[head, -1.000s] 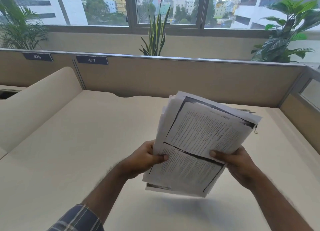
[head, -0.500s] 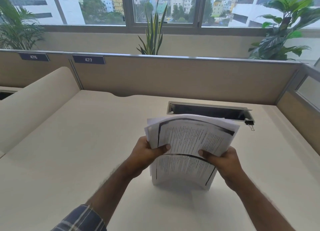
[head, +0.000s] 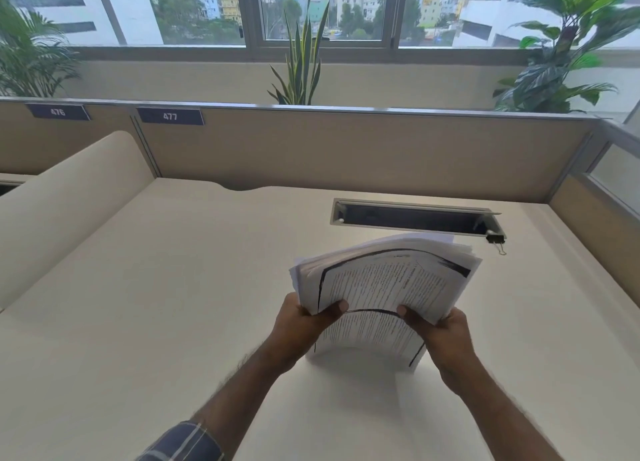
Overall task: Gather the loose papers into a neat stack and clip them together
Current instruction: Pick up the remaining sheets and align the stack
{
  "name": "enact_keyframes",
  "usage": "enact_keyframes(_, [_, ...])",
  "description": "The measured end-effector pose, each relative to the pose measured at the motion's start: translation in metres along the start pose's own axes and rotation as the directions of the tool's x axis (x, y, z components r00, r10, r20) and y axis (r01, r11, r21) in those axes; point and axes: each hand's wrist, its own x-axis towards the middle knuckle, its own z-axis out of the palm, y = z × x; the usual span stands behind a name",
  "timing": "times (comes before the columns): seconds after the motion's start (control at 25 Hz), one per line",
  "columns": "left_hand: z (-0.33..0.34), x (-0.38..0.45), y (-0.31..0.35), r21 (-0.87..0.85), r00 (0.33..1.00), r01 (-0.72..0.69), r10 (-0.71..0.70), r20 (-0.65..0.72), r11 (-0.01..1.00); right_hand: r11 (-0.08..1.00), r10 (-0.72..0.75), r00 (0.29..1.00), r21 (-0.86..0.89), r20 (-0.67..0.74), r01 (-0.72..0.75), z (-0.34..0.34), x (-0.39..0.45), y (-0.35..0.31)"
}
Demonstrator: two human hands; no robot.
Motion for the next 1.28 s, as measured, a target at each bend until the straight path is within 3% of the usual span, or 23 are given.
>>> enact_keyframes(0.28, [0.006, 0.001, -0.018, 0.03, 0.987, 0.065, -0.06, -0.146, 0.997, 0.988, 0.098, 0.994, -0.122, 0.045, -0.092, 0.0, 0.002, 0.016])
enact_keyframes(0.44, [-0.003, 0.009, -0.013, -0.26, 0.956, 0.078, -0.146, -0.254, 0.962, 0.971, 0.144, 0.986, -0.179, -0.089, -0.158, -0.008, 0.001, 0.023])
enact_keyframes(0.52, [-0.01, 0.014, -0.012, -0.426, 0.938, 0.059, -0.197, -0.286, 0.903, 0.962, 0.264, 0.959, -0.05, -0.108, -0.27, -0.006, -0.002, 0.024])
enact_keyframes(0.6, [-0.012, 0.017, -0.012, -0.557, 0.926, 0.072, -0.264, -0.272, 0.827, 0.919, 0.357, 0.933, 0.159, 0.044, -0.359, 0.002, -0.006, 0.024])
enact_keyframes(0.72, [-0.002, 0.014, -0.015, -0.688, 0.903, 0.154, -0.383, -0.194, 0.71, 0.835, 0.316, 0.901, 0.364, 0.298, -0.413, 0.025, -0.016, 0.01])
enact_keyframes(0.84, [0.007, 0.007, -0.021, -0.726, 0.89, 0.228, -0.441, -0.114, 0.648, 0.8, 0.31, 0.924, 0.462, 0.225, -0.381, 0.035, -0.015, 0.0])
enact_keyframes(0.96, [0.005, 0.003, -0.025, -0.698, 0.884, 0.292, -0.463, -0.064, 0.654, 0.774, 0.335, 0.925, 0.509, 0.177, -0.377, 0.03, -0.012, -0.004])
enact_keyframes(1.28, [-0.006, 0.007, -0.032, -0.671, 0.868, 0.358, -0.496, -0.017, 0.65, 0.839, 0.385, 0.92, 0.387, 0.072, -0.382, 0.025, -0.005, -0.006])
